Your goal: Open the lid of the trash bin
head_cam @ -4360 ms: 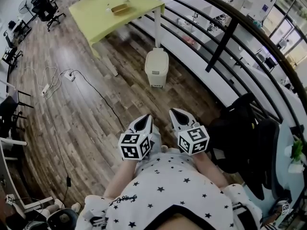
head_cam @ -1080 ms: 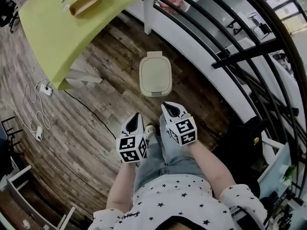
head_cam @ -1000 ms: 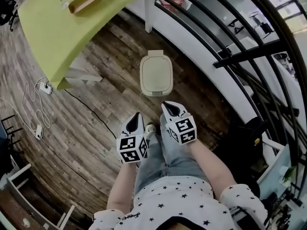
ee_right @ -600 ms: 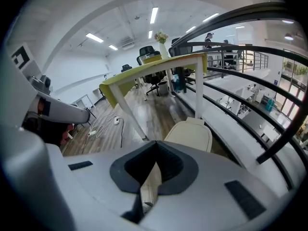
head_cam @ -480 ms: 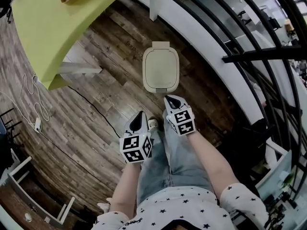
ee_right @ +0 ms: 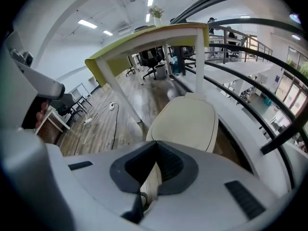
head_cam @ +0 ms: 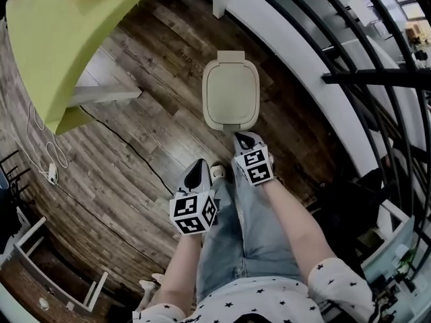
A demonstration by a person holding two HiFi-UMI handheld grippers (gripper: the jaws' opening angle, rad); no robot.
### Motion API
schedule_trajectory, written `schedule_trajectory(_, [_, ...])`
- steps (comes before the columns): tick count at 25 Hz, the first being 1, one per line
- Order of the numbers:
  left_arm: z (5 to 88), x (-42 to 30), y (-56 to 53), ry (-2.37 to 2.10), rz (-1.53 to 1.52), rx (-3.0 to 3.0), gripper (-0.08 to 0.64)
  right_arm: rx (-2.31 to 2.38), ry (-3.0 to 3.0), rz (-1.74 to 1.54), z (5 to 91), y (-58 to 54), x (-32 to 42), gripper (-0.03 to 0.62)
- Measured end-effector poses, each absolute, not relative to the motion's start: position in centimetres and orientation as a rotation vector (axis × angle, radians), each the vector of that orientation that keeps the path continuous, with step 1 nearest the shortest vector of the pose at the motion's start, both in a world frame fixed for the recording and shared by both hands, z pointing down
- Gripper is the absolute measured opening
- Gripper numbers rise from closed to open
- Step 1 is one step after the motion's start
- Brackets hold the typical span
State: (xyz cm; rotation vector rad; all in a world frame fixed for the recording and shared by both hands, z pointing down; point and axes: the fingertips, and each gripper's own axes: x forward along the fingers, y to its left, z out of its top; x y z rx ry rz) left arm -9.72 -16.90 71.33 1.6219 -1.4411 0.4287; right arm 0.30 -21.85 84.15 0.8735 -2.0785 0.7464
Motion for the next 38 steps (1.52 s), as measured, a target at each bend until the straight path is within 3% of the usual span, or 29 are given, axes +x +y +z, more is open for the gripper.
schedule_trajectory(19, [77.7, -9.3, -15.7, -1.416, 0.454, 1.549, 0.012, 0.821, -1.946, 0.813, 93.0, -21.1, 0.3, -0.006])
schedule_trajectory(38, [79.2, -9.5, -14.7, -1.396, 0.471, 1.529, 0.012, 0.853, -1.882, 0.839, 94.7, -20.7, 0.3, -0.006])
